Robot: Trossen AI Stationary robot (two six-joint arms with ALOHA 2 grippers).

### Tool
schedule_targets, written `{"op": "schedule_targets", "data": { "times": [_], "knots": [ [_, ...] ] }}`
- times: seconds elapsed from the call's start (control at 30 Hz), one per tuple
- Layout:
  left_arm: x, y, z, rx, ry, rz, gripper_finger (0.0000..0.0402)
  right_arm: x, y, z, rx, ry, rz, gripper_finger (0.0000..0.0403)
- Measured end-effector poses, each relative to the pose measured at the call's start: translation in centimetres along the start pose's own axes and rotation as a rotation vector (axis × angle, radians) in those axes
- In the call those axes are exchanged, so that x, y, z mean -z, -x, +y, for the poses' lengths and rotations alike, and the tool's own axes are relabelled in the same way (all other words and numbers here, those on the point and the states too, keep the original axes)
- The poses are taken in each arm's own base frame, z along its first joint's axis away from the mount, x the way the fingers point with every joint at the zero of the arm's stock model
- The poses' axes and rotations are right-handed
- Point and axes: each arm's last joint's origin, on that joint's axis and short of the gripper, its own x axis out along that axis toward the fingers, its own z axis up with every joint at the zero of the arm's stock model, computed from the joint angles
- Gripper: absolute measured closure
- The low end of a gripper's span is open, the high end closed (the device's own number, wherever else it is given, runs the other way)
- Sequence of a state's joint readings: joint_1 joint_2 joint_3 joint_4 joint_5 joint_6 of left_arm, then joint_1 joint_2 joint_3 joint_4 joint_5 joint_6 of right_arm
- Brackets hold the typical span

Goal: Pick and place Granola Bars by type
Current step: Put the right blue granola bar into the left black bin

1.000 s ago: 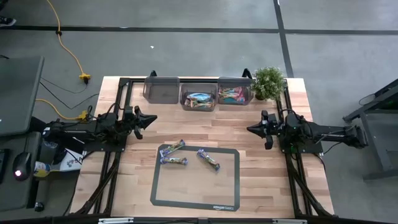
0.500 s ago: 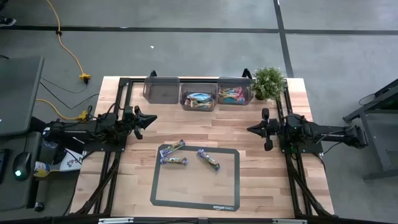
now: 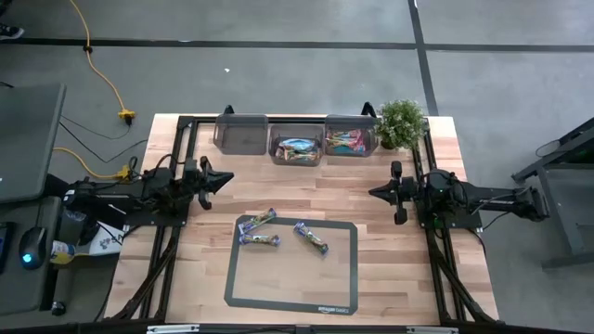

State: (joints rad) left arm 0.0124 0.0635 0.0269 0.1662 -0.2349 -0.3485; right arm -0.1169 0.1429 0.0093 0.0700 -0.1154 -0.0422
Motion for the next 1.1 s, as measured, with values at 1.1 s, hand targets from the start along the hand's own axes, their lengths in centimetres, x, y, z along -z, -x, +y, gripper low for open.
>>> {"op": "schedule_targets", "data": {
  "times": [1.1],
  "knots": [
    [-9.4,-8.9,-7.1,0.297,-0.132,0.583,0.0401,0.0,0.0,0.0,0.0,0.0,-0.001,0.0402]
  ]
}}
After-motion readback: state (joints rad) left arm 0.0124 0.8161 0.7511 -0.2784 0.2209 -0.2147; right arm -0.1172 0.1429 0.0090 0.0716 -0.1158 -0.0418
